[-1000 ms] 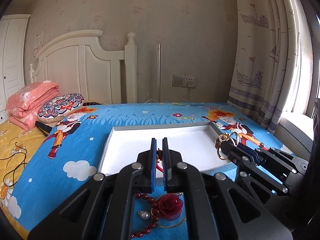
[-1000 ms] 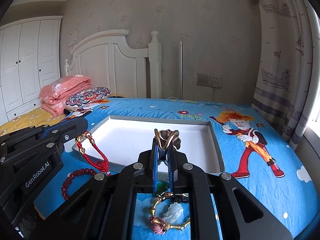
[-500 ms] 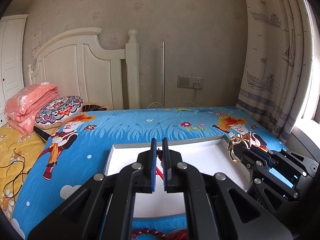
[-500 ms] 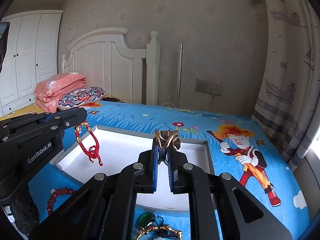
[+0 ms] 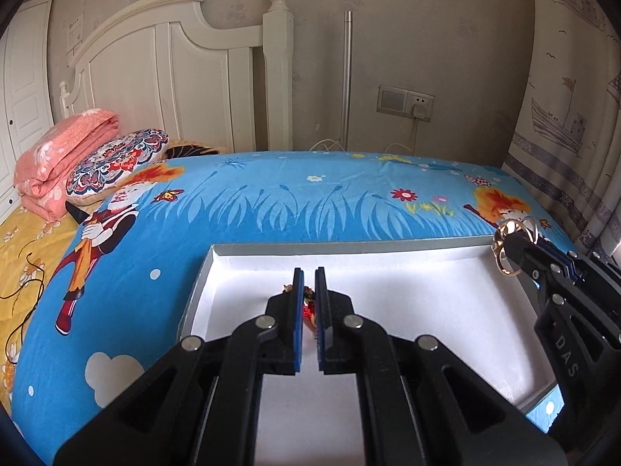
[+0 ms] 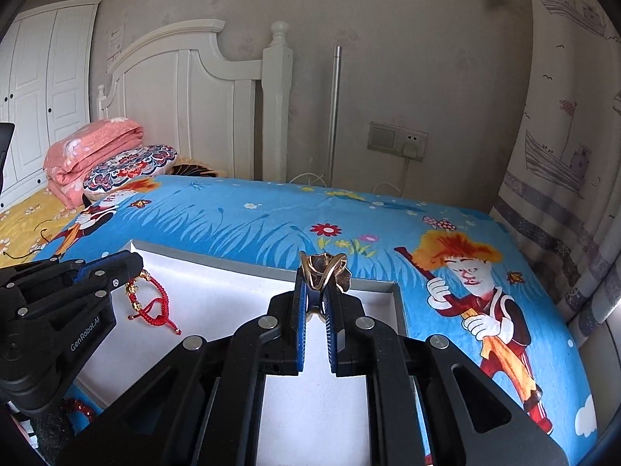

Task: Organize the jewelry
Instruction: 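Carry both items into the silver tray and open both tools, then withdraw both tools from the tray back over the jewelry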

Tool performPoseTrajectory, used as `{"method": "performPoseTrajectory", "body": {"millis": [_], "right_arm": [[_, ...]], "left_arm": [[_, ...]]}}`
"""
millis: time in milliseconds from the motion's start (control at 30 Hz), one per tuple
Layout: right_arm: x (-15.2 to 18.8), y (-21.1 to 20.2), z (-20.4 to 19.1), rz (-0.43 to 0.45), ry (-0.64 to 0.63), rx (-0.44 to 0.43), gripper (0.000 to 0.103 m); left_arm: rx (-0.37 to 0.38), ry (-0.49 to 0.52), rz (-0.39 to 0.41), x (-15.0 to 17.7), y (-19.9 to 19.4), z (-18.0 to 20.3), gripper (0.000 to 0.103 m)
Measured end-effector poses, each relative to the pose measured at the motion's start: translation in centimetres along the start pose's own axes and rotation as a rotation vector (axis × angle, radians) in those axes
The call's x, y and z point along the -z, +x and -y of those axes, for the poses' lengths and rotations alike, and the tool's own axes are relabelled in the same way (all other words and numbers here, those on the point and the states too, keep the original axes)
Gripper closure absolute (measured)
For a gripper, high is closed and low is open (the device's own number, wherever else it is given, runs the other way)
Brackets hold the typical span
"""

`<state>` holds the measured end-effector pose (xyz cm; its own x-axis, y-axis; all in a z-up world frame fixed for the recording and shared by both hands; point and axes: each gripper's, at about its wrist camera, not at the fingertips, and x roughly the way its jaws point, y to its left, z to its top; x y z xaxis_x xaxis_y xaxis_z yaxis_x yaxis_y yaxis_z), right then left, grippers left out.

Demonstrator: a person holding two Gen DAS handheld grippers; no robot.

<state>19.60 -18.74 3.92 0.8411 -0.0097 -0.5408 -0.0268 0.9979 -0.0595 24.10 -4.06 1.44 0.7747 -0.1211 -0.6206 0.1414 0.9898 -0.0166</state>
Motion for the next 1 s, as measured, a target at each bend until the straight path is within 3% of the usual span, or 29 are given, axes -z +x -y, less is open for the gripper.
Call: {"method": "performPoseTrajectory", "body": {"millis": [67, 133, 267, 567, 700, 800, 1000], "right_arm": [[0.1, 1.0, 0.2, -0.042, 0.014, -0.014, 0.091], [0.4, 1.4, 0.6, -0.068, 0.036, -0.014, 0.088], [0.9, 0.3, 1.1, -0.049, 0.058, -0.018, 0.066], [1.4, -4.5, 2.1, 0.020, 0.061, -0.024, 0.065], [2.5, -6.9, 2.3, 0.039, 0.068, -0.035, 0.065], [3.9, -8.5, 2.1, 0.039, 0.065, -0.048, 0.065], [7.3, -11.1, 1.7, 0.014, 0.074, -0.070, 0.065]], "left_arm": [[-0.001, -0.014, -0.028, 0.0, 0.6, -0.2, 0.097], [-0.002, -0.019, -0.029, 0.0, 0.7, -0.5, 0.090], [-0.027, -0.013, 0.011, 0.0, -0.6, -0.9, 0.062], [-0.044, -0.057, 0.074, 0.6, -5.0, -1.8, 0.031], [-0.060, -0.040, 0.131, 2.1, -7.8, -1.6, 0.021], [-0.077, -0.016, 0.165, 3.7, -9.8, -1.2, 0.020], [-0.059, -0.042, 0.144, 7.4, -11.9, -2.0, 0.017]]}}
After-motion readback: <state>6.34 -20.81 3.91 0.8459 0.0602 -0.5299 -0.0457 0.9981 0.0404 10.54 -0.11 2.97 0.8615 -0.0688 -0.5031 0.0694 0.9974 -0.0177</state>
